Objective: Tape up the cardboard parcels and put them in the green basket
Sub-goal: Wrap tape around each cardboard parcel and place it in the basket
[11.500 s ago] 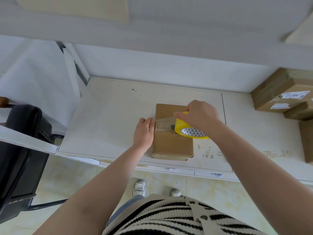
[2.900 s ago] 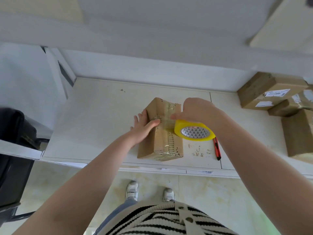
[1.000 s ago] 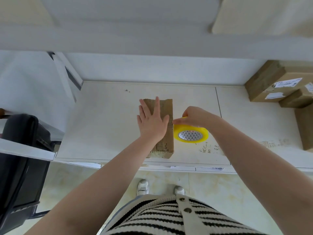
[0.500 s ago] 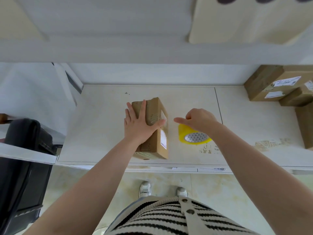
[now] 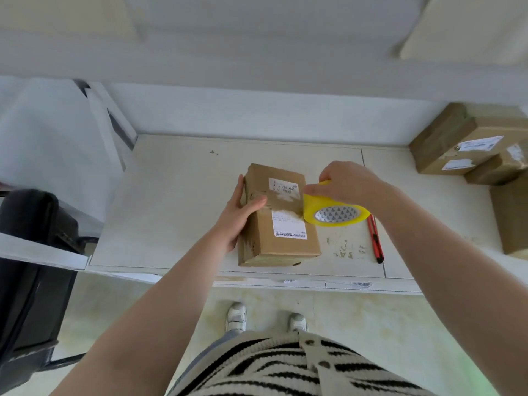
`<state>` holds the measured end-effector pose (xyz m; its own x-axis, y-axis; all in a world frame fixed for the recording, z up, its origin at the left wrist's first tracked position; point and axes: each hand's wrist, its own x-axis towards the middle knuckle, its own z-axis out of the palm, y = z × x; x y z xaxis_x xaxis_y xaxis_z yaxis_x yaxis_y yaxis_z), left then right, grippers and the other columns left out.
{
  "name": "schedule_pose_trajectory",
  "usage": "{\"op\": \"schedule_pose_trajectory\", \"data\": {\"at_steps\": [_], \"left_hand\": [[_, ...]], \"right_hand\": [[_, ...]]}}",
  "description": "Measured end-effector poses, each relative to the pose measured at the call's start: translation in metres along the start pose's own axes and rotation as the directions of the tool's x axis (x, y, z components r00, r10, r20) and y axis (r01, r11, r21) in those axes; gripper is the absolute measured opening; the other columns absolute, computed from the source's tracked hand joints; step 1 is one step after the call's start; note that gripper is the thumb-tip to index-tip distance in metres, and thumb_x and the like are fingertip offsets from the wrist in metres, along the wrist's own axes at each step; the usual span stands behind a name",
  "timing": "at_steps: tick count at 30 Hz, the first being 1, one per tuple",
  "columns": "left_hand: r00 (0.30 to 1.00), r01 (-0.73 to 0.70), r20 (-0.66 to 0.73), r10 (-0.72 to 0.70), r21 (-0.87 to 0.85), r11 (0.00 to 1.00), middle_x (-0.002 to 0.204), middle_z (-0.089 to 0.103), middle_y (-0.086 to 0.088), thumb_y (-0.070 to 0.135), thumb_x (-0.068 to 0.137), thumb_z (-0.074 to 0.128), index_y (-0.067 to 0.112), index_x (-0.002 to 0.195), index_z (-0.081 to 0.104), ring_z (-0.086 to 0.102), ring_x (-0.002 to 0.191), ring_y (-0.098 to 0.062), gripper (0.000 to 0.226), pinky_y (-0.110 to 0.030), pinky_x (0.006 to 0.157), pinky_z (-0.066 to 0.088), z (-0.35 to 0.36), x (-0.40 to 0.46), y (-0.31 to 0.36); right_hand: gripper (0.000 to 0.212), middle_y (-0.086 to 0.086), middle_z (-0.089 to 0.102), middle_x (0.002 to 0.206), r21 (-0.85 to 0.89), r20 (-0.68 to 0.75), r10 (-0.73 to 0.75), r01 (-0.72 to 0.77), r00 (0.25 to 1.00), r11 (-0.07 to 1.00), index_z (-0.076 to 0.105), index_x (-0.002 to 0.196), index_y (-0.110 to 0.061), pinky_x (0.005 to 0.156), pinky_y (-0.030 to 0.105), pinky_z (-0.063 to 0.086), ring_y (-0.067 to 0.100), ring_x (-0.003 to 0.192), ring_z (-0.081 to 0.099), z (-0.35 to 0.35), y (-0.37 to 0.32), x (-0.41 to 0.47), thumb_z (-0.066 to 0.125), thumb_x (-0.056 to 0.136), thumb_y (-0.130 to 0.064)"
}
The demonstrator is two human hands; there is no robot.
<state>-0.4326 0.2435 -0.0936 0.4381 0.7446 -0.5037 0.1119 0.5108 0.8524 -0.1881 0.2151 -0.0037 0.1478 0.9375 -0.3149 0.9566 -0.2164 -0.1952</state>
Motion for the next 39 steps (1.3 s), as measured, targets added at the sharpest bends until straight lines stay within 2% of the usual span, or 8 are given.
{"op": "schedule_pose_trajectory", "data": {"at_steps": [4, 8, 12, 15, 23, 28, 34, 39], "left_hand": [[1.0, -0.005, 0.003, 0.005, -0.02, 1.0, 0.133, 0.059, 0.007, 0.026, 0.088, 0.069, 0.04, 0.154, 0.023, 0.063, 0.11, -0.002, 0.082, -0.019, 0.088, 0.05, -0.012, 0.005, -0.009], [0.998, 0.034, -0.05, -0.037, -0.065, 0.997, 0.14, 0.059, -0.004, 0.021, 0.1, 0.055, 0.027, 0.152, 0.037, 0.058, 0.124, -0.019, 0.056, -0.041, 0.113, 0.038, -0.03, 0.003, -0.013], [0.986, 0.153, -0.05, -0.162, -0.142, 0.978, 0.141, 0.058, -0.005, 0.048, 0.1, 0.048, 0.033, 0.153, 0.033, 0.06, 0.123, -0.025, 0.057, -0.05, 0.107, 0.045, -0.018, -0.005, -0.019], [0.988, 0.063, -0.133, -0.073, -0.076, 0.995, 0.133, 0.063, -0.005, 0.039, 0.102, 0.049, 0.03, 0.144, 0.046, 0.062, 0.119, -0.026, 0.043, -0.054, 0.105, 0.045, -0.013, -0.004, -0.02], [0.981, -0.099, -0.144, 0.129, 0.198, 0.975, 0.129, 0.065, -0.003, 0.031, 0.105, 0.042, 0.016, 0.139, 0.052, 0.06, 0.12, -0.022, 0.038, -0.044, 0.108, 0.042, -0.006, -0.004, -0.02], [0.973, -0.125, -0.159, 0.167, 0.245, 0.962, 0.124, 0.067, 0.003, 0.03, 0.106, 0.041, 0.019, 0.133, 0.057, 0.059, 0.12, -0.018, 0.033, -0.036, 0.105, 0.043, -0.011, -0.003, -0.022], [0.97, -0.149, -0.139, 0.198, 0.305, 0.941, 0.127, 0.066, 0.004, 0.032, 0.106, 0.039, 0.021, 0.136, 0.055, 0.059, 0.12, -0.016, 0.035, -0.039, 0.107, 0.043, -0.009, -0.001, -0.022], [0.971, -0.138, -0.131, 0.198, 0.367, 0.92, 0.12, 0.066, 0.016, 0.035, 0.105, 0.04, 0.032, 0.131, 0.055, 0.059, 0.114, -0.007, 0.03, -0.028, 0.097, 0.044, -0.01, -0.001, -0.022]], "right_hand": [[0.062, 0.001, 0.063, 0.07, 0.078, 0.077, -0.049, 0.043, 0.996, 0.996, 0.068, 0.077, -0.012, 0.056, 0.028, 0.039, 0.016, 0.066, 0.059, -0.001, -0.014, -0.002, 0.052, 0.083, -0.071], [0.051, -0.001, 0.054, 0.062, 0.331, 0.131, -0.125, 0.076, 0.983, 0.941, 0.061, 0.069, -0.012, 0.056, 0.028, 0.038, 0.017, 0.058, 0.052, -0.004, -0.034, -0.002, 0.059, 0.086, -0.059], [0.052, 0.003, 0.06, 0.068, 0.29, 0.099, -0.107, 0.074, 0.989, 0.954, 0.065, 0.076, -0.01, 0.062, 0.031, 0.042, 0.019, 0.064, 0.057, 0.0, -0.048, -0.002, 0.058, 0.086, -0.06], [0.051, 0.001, 0.056, 0.063, 0.279, 0.089, -0.112, 0.083, 0.99, 0.957, 0.062, 0.069, -0.013, 0.058, 0.03, 0.04, 0.018, 0.06, 0.055, -0.004, -0.045, -0.005, 0.057, 0.086, -0.061], [0.051, -0.006, 0.056, 0.059, 0.243, 0.018, -0.063, 0.057, 0.998, 0.968, 0.06, 0.06, -0.023, 0.049, 0.024, 0.032, 0.01, 0.057, 0.056, -0.006, -0.032, -0.013, 0.059, 0.076, -0.072], [0.066, -0.004, 0.052, 0.054, 0.011, -0.023, -0.035, 0.036, 0.999, 0.999, 0.05, 0.051, -0.02, 0.05, 0.026, 0.029, 0.013, 0.055, 0.052, -0.006, -0.01, -0.011, 0.053, 0.068, -0.084], [0.059, -0.001, 0.06, 0.063, 0.114, 0.121, 0.082, -0.096, 0.989, 0.989, 0.058, 0.06, -0.023, 0.056, 0.029, 0.04, 0.015, 0.061, 0.059, 0.03, 0.018, -0.001, 0.06, 0.066, -0.082], [0.079, 0.002, 0.066, 0.064, 0.173, 0.186, 0.128, -0.161, 0.974, 0.972, 0.069, 0.07, -0.013, 0.058, 0.03, 0.044, 0.019, 0.064, 0.064, 0.057, 0.027, 0.005, 0.054, 0.059, -0.089]]}}
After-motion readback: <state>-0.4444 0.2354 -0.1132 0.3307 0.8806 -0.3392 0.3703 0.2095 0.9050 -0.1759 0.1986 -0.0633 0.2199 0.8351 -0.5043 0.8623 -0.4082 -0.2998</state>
